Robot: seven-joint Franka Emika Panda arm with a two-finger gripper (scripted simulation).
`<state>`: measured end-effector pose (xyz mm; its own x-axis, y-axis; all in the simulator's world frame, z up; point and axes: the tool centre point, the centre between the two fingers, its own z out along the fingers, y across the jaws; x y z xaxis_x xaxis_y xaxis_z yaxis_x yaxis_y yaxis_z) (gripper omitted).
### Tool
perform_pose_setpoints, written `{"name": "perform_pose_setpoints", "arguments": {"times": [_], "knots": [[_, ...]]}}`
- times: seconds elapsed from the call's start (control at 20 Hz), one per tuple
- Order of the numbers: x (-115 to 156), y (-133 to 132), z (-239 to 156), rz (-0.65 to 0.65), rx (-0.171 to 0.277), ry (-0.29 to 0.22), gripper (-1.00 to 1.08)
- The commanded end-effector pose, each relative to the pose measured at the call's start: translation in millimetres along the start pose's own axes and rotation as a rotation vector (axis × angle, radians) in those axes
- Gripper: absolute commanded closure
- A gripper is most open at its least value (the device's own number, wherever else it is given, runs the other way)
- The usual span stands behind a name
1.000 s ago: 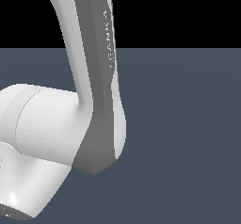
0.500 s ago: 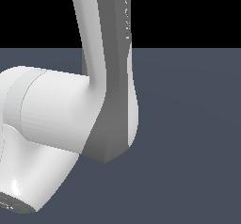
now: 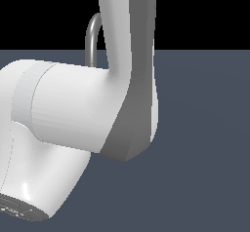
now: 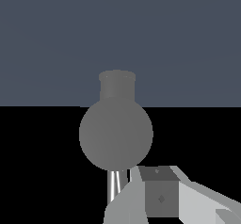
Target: Turn on the faucet by rotating a designated handle.
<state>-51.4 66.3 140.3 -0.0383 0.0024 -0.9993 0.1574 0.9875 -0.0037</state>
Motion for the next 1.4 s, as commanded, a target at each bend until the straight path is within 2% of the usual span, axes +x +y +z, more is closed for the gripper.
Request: {"name": "perform_pose_setpoints", "arguments": {"times": [0.0,0.2,0.25,0.9,0.95,1.35], "knots": [[-16.0,-17.3,0.9,0.001,0.021,-0.026,1.08],[-24.0,-25.5,0.6,0.002,0.018,-0.035,1.08],[-12.6,-6.6,-4.6,0.002,-0.018,-0.012,1.08],[-5.4,-64.8,0.3,0.003,0.016,-0.037,1.08],[-11.7,-23.9,-5.2,0.012,-0.064,-0.046,1.08],[13.3,-51.5,-1.1,0.008,-0.024,-0.042,1.08]]}}
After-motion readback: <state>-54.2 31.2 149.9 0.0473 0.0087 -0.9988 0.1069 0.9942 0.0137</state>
